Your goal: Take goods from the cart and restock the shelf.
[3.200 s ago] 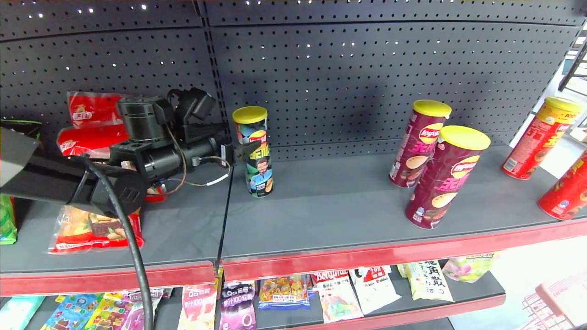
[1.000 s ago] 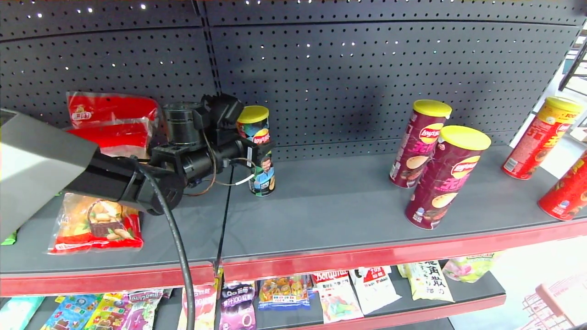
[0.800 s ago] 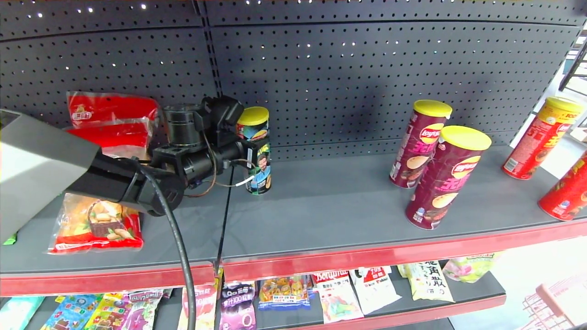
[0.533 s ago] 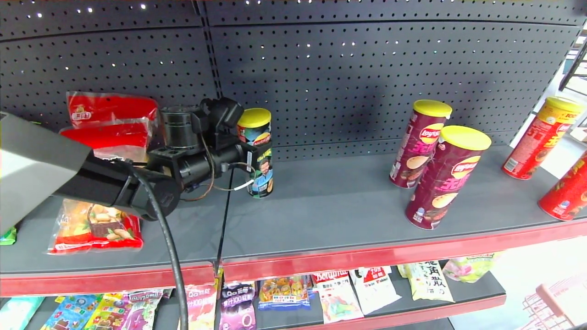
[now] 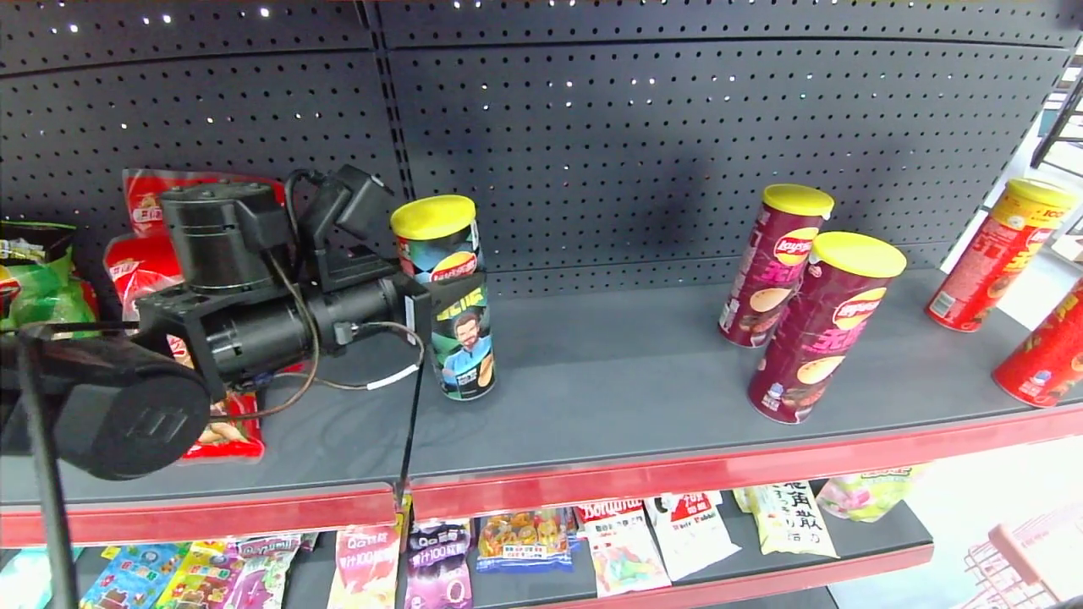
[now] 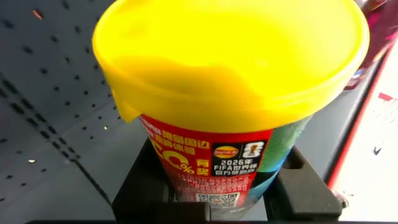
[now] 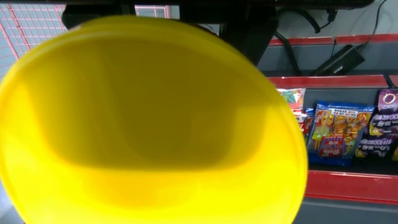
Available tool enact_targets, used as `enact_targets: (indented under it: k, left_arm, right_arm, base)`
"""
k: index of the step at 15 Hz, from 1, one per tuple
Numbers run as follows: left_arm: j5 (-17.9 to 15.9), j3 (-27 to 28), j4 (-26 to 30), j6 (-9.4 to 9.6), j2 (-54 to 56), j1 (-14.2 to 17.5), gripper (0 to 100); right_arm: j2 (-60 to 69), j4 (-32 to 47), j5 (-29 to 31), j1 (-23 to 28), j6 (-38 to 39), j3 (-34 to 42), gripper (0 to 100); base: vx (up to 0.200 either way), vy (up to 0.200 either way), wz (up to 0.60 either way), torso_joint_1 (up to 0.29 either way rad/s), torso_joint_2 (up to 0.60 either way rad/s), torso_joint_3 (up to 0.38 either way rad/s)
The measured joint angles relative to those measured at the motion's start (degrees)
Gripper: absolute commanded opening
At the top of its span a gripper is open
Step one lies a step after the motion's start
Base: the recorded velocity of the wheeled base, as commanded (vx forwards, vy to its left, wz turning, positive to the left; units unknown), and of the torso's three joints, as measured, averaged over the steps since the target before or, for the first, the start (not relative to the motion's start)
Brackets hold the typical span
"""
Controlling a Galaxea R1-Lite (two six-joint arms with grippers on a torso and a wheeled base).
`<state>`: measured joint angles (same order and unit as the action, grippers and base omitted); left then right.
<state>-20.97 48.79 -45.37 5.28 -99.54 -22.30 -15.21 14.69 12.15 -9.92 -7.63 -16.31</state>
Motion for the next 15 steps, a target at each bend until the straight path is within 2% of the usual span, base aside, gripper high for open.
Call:
enact_targets:
  k: [12, 15]
  left_arm:
    - [0.12, -8.39, -0.06, -0.02, 9.63, -0.05, 0]
    - [-0.73, -10.89, -0.11, 0.07, 11.56, -0.02, 0]
  right_arm:
    - [0.39, 0.06, 0.35, 0.26, 0.02, 0.2, 0]
    - [0.45, 0.09, 0.4, 0.26, 0.0, 0.22, 0]
  base:
    - [0.0, 0.0, 0.0, 0.0, 0.0, 0.0]
    - [0.0, 0.0, 0.0, 0.0, 0.0, 0.0]
